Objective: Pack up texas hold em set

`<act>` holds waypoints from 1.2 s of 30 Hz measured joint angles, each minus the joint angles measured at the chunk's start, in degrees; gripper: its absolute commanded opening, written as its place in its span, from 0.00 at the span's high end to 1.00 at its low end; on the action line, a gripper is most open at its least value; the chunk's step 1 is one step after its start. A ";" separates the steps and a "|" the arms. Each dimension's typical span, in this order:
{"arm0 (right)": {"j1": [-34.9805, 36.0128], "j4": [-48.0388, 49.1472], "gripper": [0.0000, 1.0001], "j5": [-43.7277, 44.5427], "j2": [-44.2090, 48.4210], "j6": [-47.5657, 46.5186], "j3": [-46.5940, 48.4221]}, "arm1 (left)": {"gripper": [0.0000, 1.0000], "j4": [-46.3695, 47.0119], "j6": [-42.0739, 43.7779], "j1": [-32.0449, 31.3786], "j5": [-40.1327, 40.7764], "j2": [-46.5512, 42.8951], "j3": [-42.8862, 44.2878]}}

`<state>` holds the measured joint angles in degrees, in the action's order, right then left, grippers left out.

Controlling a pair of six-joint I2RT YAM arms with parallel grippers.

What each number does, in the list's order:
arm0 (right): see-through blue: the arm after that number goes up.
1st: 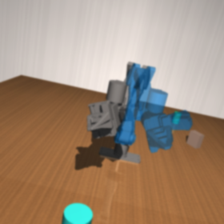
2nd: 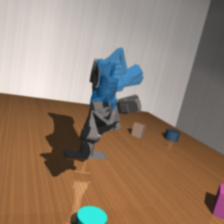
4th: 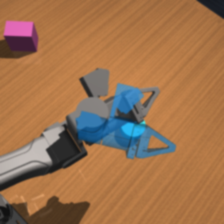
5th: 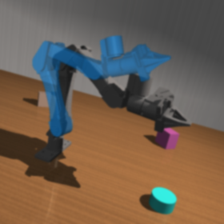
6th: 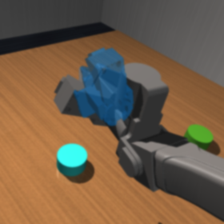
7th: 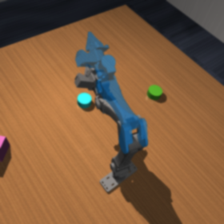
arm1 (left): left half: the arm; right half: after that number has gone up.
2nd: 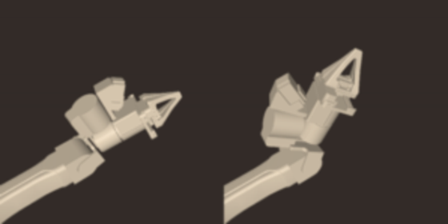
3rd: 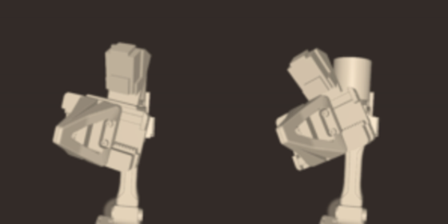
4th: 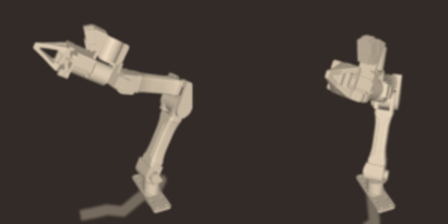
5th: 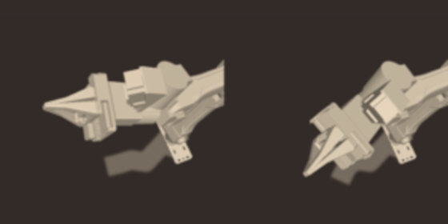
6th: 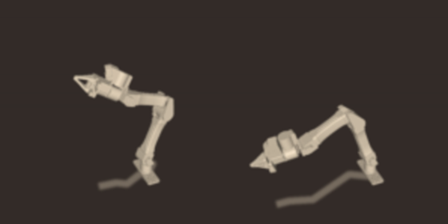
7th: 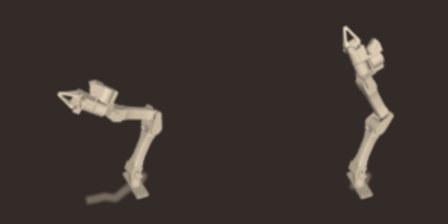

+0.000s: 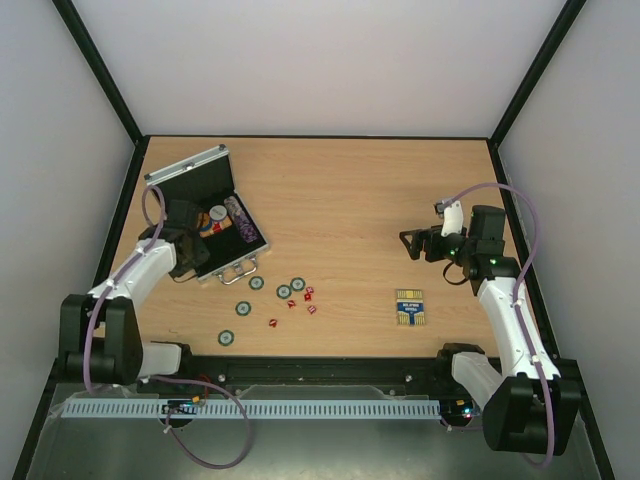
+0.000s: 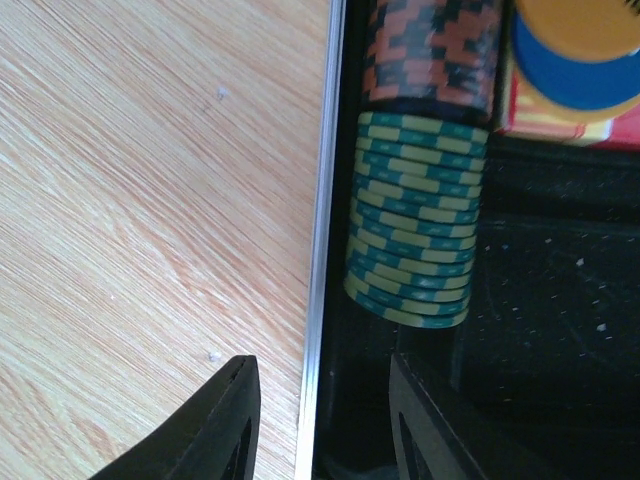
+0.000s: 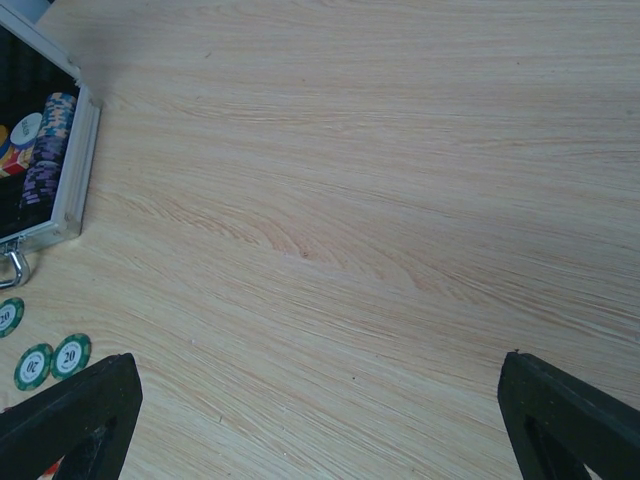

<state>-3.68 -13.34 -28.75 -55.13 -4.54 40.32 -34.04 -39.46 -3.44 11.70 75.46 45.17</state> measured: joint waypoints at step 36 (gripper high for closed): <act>0.00 -0.24 0.01 -0.13 -1.36 -0.31 0.00 | 0.98 4.46 7.10 -4.96 4.00 8.72 -1.73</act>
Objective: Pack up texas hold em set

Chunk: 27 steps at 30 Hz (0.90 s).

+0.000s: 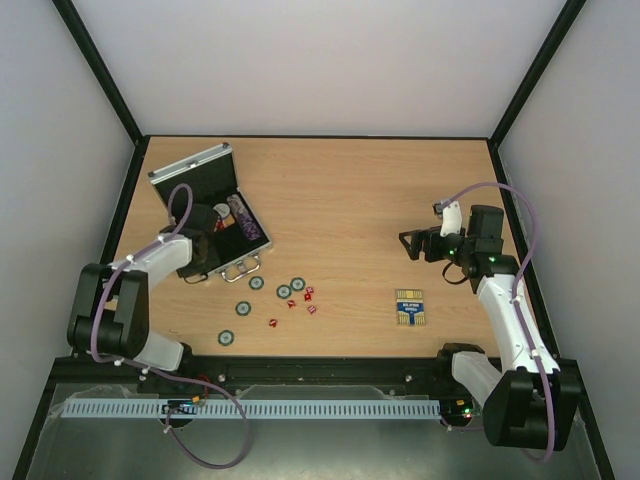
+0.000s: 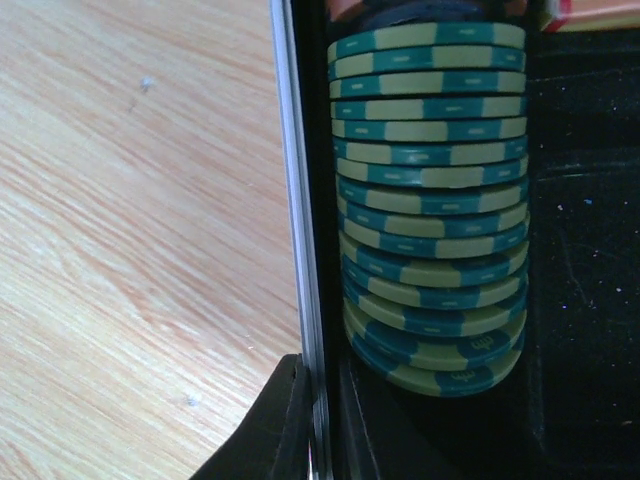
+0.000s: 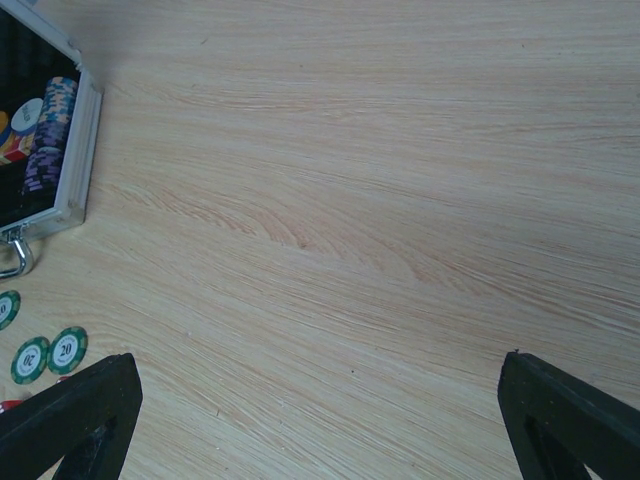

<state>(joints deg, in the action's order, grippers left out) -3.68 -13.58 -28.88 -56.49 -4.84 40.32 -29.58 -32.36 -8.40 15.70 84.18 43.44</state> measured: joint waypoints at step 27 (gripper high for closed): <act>0.00 -0.33 0.01 0.81 -1.42 -0.83 0.00 | 0.98 8.24 1.49 -20.24 6.86 10.99 7.96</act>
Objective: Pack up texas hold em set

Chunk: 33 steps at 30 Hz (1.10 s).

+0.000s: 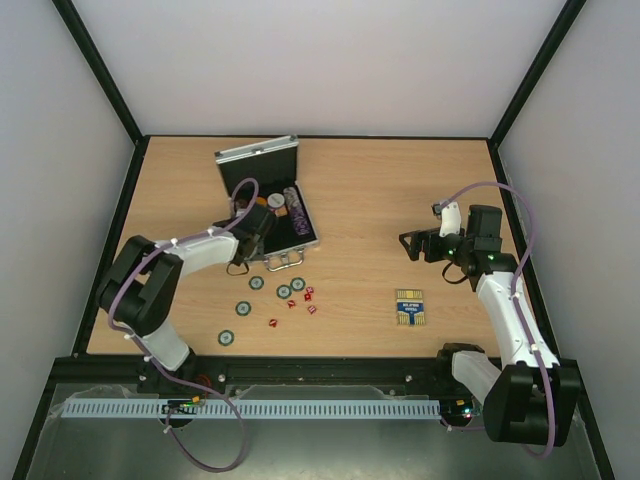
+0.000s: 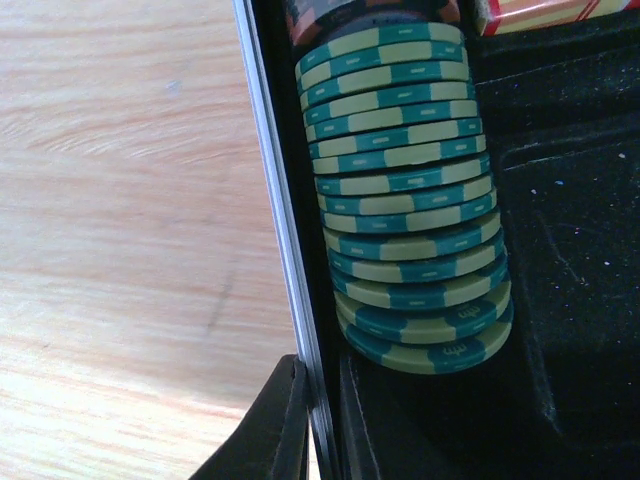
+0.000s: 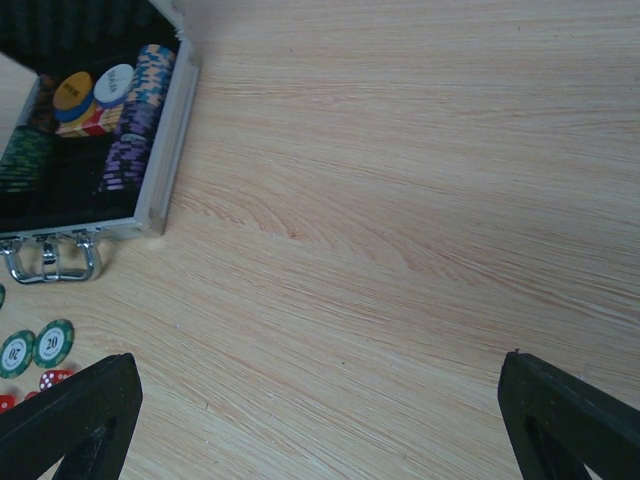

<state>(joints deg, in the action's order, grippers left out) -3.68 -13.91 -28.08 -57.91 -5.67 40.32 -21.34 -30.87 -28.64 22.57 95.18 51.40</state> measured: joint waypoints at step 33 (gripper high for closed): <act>2.54 -3.69 0.25 -4.98 -7.74 -1.84 10.62 | 0.98 8.61 7.32 -12.74 -6.56 8.00 8.00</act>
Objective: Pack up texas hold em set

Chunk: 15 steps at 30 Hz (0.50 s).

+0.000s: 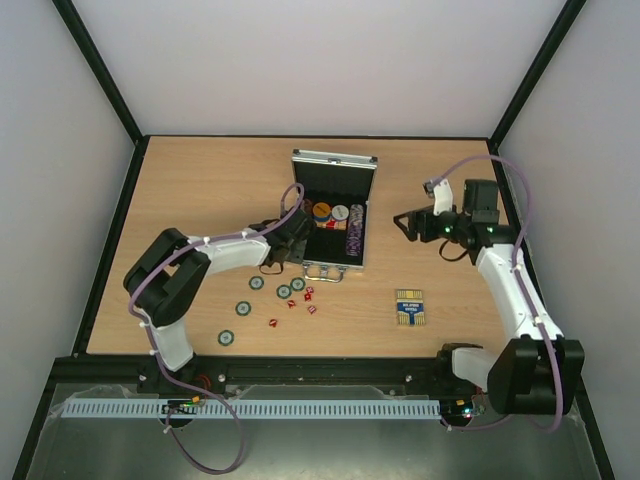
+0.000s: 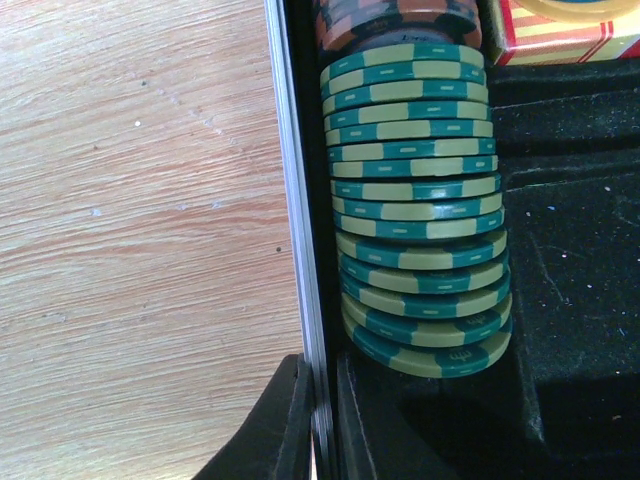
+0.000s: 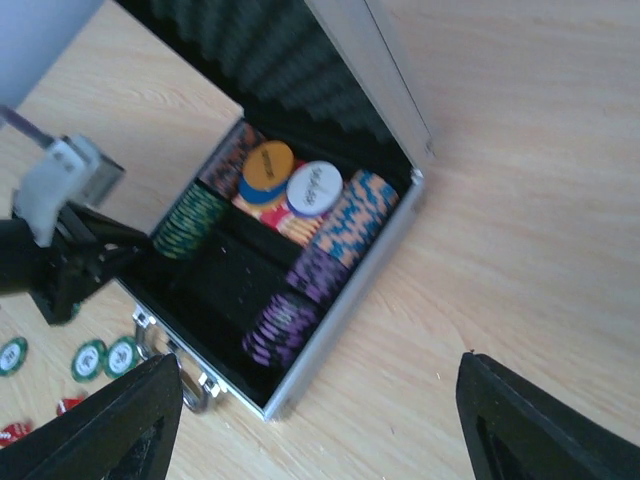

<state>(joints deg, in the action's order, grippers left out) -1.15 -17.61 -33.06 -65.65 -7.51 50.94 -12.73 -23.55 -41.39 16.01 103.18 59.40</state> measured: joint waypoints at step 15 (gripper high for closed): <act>6.32 -1.84 0.38 0.04 -13.66 0.20 16.20 | 0.98 0.74 -0.02 0.00 -4.39 4.11 5.31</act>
<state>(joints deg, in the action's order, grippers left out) 5.17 -19.44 -33.01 -79.31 -7.31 67.13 -11.99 -23.57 -41.39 11.62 107.28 64.71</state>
